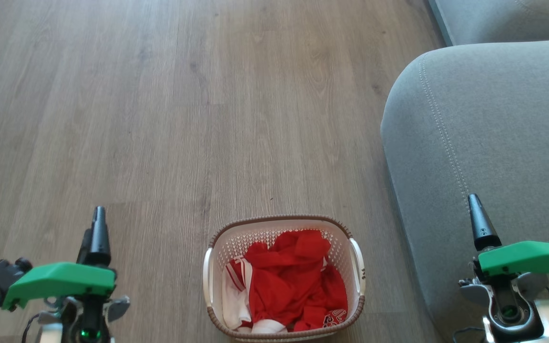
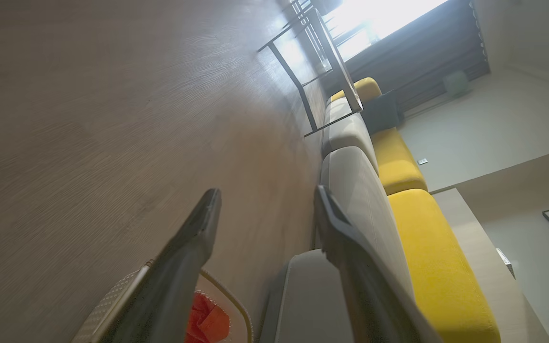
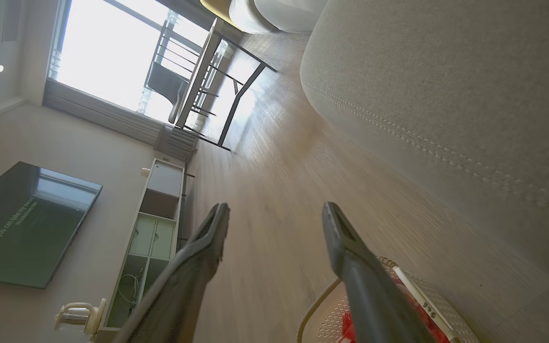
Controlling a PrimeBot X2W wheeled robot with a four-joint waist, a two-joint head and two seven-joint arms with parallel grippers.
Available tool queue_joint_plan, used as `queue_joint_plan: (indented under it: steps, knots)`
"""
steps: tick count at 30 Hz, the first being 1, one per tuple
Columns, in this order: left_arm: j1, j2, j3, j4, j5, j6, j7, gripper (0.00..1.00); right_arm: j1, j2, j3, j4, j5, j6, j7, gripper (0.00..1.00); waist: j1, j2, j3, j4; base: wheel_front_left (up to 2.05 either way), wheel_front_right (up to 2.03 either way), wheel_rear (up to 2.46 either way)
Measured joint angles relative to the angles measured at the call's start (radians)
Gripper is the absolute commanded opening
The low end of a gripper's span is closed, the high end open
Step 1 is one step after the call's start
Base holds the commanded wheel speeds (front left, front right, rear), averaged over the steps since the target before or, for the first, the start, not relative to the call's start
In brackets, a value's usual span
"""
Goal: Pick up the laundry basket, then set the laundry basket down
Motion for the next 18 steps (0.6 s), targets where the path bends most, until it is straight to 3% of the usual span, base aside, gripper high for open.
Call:
queue_joint_plan:
  steps: [18]
  knots:
    - [-0.042,0.014,-0.124,-0.041,0.321,0.113,-0.051,1.00,-0.037,0.000,0.030,-0.051,-0.270,0.000,-0.048,1.00,0.0000,0.0000,0.020,0.032,0.00,0.00,0.00]
